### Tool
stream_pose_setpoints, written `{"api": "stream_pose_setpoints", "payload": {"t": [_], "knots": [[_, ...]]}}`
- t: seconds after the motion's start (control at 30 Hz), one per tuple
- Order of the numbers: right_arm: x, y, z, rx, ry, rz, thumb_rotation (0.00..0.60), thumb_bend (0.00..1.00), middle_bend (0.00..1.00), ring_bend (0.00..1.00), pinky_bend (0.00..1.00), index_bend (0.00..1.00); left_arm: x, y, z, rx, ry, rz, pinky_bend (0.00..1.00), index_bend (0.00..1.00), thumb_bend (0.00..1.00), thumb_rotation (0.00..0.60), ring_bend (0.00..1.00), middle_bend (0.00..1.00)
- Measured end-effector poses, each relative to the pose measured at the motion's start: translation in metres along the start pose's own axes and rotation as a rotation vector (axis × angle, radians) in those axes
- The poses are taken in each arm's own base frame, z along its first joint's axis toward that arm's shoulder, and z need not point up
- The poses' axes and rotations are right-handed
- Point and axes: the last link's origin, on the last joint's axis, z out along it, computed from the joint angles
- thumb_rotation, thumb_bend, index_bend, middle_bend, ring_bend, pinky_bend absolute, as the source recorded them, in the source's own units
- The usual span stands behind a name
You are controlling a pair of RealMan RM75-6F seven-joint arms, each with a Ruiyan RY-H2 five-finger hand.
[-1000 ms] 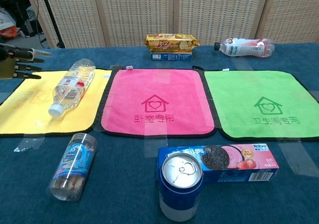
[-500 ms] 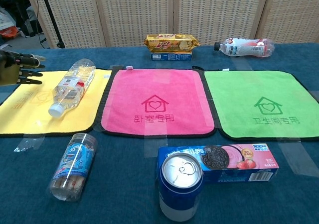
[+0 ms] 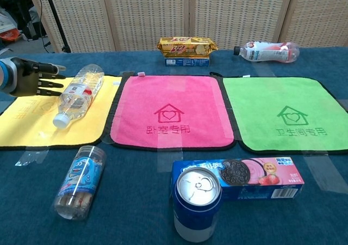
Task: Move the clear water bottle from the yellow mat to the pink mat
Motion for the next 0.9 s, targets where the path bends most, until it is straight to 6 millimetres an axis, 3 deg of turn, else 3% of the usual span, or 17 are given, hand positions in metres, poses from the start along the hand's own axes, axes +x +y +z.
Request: {"api": "stream_pose_setpoints", "payload": {"t": [0.43, 0.9], "knots": [[0.001, 0.004, 0.002, -0.012, -0.010, 0.012, 0.600, 0.00, 0.00, 0.00, 0.00, 0.00, -0.061, 0.009, 0.006, -0.029, -0.083, -0.062, 0.07, 0.00, 0.92, 0.600, 0.00, 0.00], [0.002, 0.005, 0.002, -0.013, -0.018, 0.019, 0.600, 0.00, 0.00, 0.00, 0.00, 0.00, -0.129, 0.006, 0.006, -0.061, -0.132, -0.185, 0.07, 0.00, 0.91, 0.600, 0.00, 0.00]]}}
